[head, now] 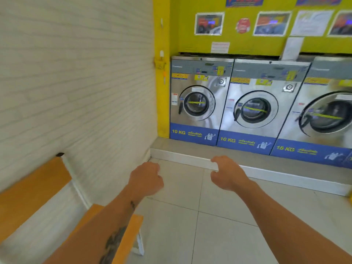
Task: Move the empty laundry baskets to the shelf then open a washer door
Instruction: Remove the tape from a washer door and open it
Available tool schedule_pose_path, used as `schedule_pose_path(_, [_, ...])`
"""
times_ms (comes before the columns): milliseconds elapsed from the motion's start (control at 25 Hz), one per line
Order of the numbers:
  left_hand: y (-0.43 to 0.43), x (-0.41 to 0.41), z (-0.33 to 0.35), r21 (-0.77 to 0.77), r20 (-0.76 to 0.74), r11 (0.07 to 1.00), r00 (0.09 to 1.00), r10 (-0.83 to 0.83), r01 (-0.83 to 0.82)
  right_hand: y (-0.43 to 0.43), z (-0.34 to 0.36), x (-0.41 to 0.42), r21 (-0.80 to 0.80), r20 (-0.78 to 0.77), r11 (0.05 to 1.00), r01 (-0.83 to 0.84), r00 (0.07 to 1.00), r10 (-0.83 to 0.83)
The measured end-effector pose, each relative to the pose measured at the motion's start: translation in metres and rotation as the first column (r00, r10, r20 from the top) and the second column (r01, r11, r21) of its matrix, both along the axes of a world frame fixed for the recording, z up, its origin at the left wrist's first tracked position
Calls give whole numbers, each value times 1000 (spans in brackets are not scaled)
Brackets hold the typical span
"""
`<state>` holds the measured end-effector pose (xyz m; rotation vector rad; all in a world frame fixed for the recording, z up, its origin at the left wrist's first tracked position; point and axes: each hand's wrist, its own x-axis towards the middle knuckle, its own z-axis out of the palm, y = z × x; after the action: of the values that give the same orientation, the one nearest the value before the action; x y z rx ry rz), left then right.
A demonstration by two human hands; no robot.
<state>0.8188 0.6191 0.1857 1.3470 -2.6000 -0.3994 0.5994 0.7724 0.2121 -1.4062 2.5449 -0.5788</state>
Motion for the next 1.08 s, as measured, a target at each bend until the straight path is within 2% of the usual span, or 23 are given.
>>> schedule_pose_path(120, [-51, -82, 5, -50, 71, 992, 991, -112, 116, -23, 3, -56, 13, -20, 993, 120, 993, -120])
schedule_pose_path(320, [-130, -199, 11, -59, 78, 967, 967, -242, 246, -61, 12, -139, -19, 22, 955, 297, 955, -297])
schedule_pose_path(560, [-179, -344, 23, -91, 159, 892, 891, -425, 442, -94, 10, -260, 1, 45, 914, 407, 913, -406])
schedule_pose_path(800, [-198, -506, 34, -91, 100, 900, 903, -417, 426, -128, 16, -428, -16, 77, 919, 394, 917, -391])
schedule_pose_path(960, [-217, -604, 45, -99, 14, 899, 904, -427, 426, -148, 41, -539, -36, 43, 918, 394, 919, -393])
schedule_pose_path(1080, [-235, -671, 53, -102, 3, 907, 912, -410, 408, -165, 51, -606, -38, 31, 927, 372, 928, -371])
